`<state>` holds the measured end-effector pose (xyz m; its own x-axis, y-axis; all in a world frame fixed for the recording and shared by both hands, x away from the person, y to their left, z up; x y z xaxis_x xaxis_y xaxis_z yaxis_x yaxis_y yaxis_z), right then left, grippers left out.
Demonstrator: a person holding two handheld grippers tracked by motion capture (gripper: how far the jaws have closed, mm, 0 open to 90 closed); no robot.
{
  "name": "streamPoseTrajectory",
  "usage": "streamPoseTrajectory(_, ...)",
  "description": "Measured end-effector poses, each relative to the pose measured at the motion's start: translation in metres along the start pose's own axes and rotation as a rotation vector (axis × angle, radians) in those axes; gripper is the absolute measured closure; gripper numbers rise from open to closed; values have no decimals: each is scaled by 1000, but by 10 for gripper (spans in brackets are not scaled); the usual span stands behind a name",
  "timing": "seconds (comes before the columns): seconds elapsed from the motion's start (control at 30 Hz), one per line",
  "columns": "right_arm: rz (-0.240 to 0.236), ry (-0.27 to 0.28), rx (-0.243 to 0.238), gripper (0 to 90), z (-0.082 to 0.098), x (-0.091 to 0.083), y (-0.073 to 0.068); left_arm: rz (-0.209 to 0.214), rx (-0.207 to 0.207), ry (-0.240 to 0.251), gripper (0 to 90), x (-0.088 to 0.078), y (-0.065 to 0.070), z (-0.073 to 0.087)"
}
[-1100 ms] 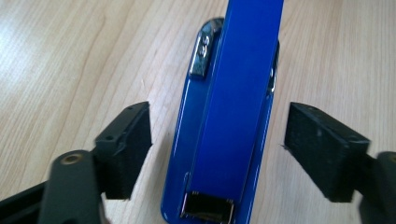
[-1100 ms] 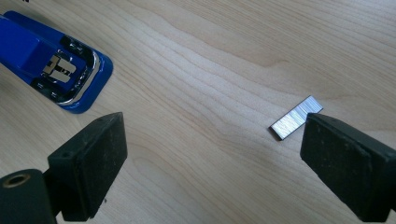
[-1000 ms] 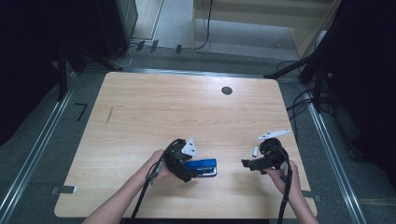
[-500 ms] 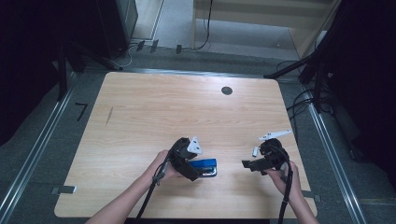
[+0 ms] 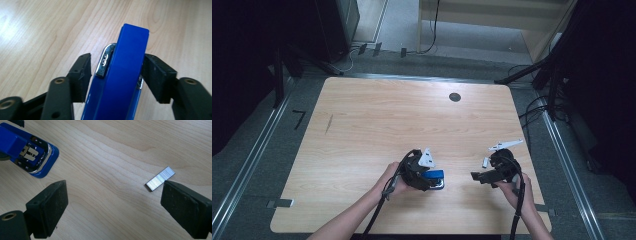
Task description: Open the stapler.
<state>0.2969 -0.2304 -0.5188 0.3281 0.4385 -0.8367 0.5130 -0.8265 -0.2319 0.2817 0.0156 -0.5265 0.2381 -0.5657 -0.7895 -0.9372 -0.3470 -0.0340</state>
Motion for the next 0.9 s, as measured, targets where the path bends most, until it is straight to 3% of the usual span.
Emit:
streamPoseTrajectory(0.37, 8, -12, -15, 101, 1, 2, -1, -36, 30, 30, 562, 4, 8, -5)
streamPoseTrajectory(0.7, -2, -10, -21, 109, 1, 3, -8, -21, 82, 50, 602, -3, 7, -4)
streamPoseTrajectory(0.9, -14, 5, -28, 133, 1, 4, -12, -8, 92, 64, 625, -10, 6, -4)
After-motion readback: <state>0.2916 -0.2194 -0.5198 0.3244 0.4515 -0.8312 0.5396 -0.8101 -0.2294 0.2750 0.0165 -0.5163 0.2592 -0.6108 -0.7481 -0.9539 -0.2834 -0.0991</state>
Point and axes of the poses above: each handheld gripper's, and its own axes: x roughly forward along the jaws, z roughly out of its underside, y roughly to its right, the point moved 4 cm from there along x, roughly forward along the jaws, and after that the axes turned 3 degrees about x, right-handed, at the moved point
